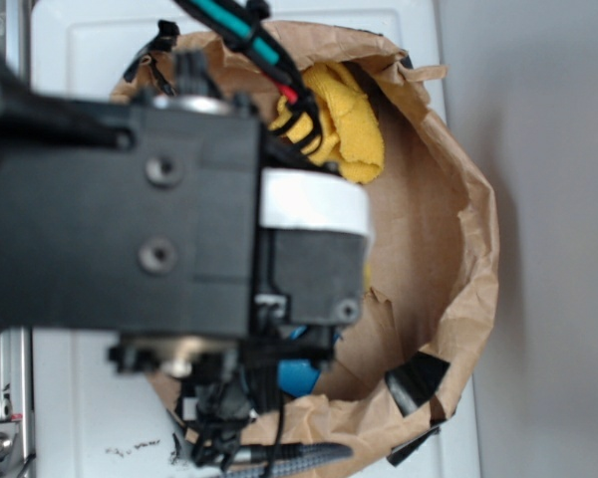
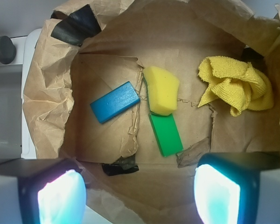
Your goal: Grab the green sponge.
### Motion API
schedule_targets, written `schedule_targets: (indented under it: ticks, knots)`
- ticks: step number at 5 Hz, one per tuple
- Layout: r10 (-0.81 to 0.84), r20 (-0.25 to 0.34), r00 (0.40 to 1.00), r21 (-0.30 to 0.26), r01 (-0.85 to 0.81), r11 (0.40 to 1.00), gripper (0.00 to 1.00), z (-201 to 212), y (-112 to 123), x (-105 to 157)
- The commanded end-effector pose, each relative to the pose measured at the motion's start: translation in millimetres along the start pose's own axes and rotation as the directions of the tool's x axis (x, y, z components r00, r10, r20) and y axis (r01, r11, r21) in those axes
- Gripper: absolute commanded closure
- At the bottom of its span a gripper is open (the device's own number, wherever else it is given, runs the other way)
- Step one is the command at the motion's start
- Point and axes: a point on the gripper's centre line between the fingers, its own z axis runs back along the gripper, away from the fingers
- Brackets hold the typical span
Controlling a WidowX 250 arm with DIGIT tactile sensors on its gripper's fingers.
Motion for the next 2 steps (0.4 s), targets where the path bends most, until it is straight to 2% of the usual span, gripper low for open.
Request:
schedule_targets:
  ticks: [1,2]
  knots:
    - [0.073,0.055,0.996,0.046,-0.075,0.996,0.0,-28.9,9.6,34.8]
    - [0.277,0.07,0.958,0.048,-0.28,0.959,0.0,-61.1,24.8,62.4]
